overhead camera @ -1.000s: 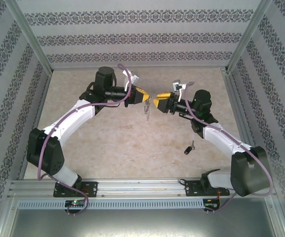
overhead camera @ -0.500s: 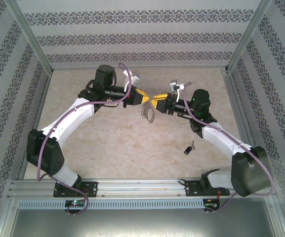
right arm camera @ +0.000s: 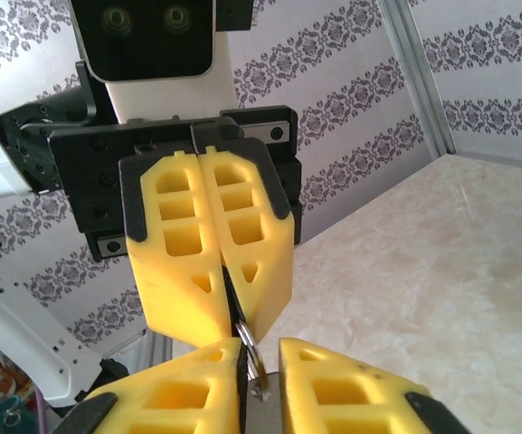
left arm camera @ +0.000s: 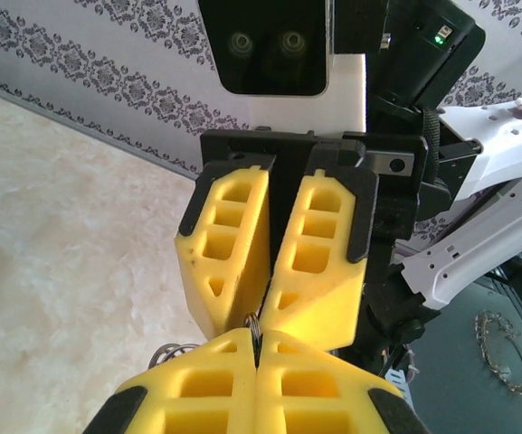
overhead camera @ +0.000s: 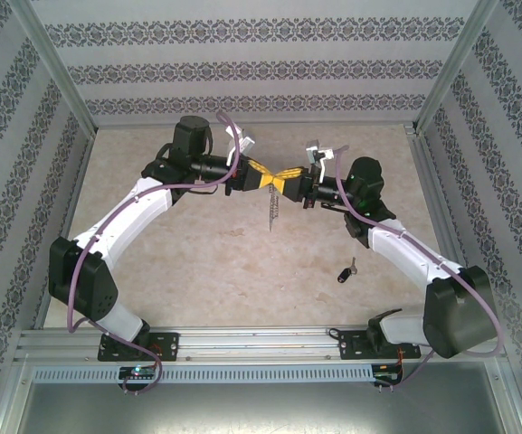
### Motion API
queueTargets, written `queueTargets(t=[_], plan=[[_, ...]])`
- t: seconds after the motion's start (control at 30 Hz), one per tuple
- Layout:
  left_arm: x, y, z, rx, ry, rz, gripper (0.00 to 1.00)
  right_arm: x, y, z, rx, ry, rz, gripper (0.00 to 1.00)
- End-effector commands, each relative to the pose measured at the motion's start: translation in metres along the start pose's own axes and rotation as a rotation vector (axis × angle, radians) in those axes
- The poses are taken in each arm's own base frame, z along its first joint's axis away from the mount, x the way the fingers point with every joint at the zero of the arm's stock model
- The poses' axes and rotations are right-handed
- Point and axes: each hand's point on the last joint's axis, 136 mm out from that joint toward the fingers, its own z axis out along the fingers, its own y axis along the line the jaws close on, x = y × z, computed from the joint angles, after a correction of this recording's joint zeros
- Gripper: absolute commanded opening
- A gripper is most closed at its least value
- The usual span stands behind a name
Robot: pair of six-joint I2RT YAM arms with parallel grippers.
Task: Put the keys on the keyring
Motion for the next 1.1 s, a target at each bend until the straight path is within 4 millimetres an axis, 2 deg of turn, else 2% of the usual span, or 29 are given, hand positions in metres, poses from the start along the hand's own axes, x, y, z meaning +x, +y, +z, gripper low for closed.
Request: queueTargets(t=[0.0,0.07,0.17,0.33,0.43,0.6,0.87,1.07], plan=[[-0.011,-0.016,-0.002,0.043,-0.008,0.047,0.0,-0.005,0.009,0.005,-0.045,0.008,-0.036,0.12],[-0.011,-0.015,-0.002,0.044,-0.009,0.047,0.0,-0.003,0.009,0.006,-0.047,0.012,-0.035,0.02],[-0.014,-0.014,-0.002,0.032,-0.015,0.044,0.0,-0.004,0.006,0.005,-0.035,0.007,-0.045,0.0],[-0.031,0.002,-0.015,-0.14,-0.125,0.043,0.32,-0.014,-0.004,-0.009,0.027,-0.049,-0.065,0.0],[-0.041,0.007,-0.027,-0.223,-0.213,0.013,0.43,-0.021,-0.002,-0.015,0.051,-0.082,-0.095,0.0],[-0.045,0.011,-0.037,-0.283,-0.309,-0.051,0.43,-0.031,0.005,-0.019,0.071,-0.134,-0.125,0.0],[-0.047,-0.004,-0.028,-0.093,-0.39,-0.14,0.4,-0.049,0.012,-0.023,0.078,-0.229,-0.146,0.0],[-0.046,-0.007,-0.02,-0.017,-0.404,-0.168,0.39,-0.057,0.012,-0.02,0.032,-0.276,-0.114,0.0]])
